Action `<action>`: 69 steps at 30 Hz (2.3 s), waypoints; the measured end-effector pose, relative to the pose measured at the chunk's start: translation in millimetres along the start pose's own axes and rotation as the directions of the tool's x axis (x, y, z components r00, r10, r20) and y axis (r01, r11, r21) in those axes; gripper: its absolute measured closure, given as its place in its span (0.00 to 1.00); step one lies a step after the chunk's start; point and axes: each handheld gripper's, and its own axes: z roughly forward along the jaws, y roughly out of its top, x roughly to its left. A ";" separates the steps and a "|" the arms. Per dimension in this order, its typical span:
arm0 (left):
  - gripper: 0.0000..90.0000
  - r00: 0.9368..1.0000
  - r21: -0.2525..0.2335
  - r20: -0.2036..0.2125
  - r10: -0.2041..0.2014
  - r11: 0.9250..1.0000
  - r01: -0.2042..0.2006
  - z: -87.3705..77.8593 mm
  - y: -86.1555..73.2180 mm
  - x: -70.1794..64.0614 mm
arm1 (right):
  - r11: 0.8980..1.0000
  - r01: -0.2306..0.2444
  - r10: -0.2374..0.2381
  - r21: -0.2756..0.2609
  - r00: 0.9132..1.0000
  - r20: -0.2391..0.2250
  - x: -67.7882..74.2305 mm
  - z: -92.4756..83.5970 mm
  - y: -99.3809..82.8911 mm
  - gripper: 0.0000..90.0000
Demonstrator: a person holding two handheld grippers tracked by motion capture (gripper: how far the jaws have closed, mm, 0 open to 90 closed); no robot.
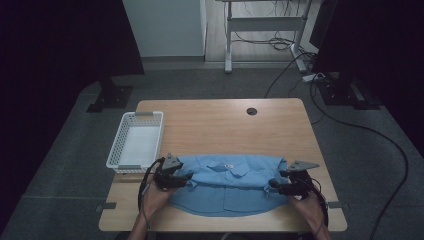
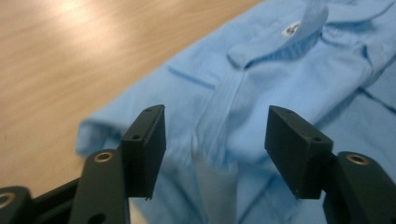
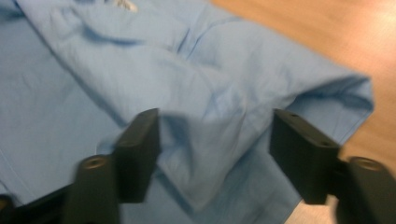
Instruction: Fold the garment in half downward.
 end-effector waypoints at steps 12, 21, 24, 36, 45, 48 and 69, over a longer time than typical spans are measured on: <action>0.40 0.997 -0.005 0.051 0.065 0.998 -0.065 33.0 58.2 -10.5 | 1.000 0.014 -0.012 -0.019 0.993 0.119 -23.4 15.8 30.9 0.10; 0.41 0.985 -0.013 0.137 0.102 0.995 -0.101 66.8 83.1 -29.9 | 0.999 -0.046 0.045 0.001 0.987 0.156 -45.3 42.1 31.8 0.08; 0.42 0.979 -0.001 0.150 0.136 0.990 -0.138 81.3 86.2 -39.9 | 0.998 -0.056 0.054 0.011 0.986 0.155 -50.9 47.0 27.7 0.08; 0.56 0.969 0.108 0.173 0.179 0.974 -0.199 124.0 68.9 -60.9 | 0.998 -0.040 0.033 0.038 0.986 0.163 -54.8 56.4 17.0 0.08; 0.94 0.956 0.104 0.190 0.223 0.964 -0.245 109.1 72.7 -68.1 | 0.998 -0.051 0.046 0.024 0.983 0.179 -54.9 56.5 16.2 0.09; 0.95 0.959 0.049 0.179 0.219 0.972 -0.231 86.8 80.9 -67.1 | 0.999 -0.048 0.043 0.023 0.983 0.178 -55.5 56.2 16.0 0.10; 0.90 0.888 0.019 0.368 0.277 0.952 -0.305 22.4 18.4 -113.9 | 0.999 -0.048 0.045 0.013 0.984 0.175 -56.1 55.7 14.8 0.10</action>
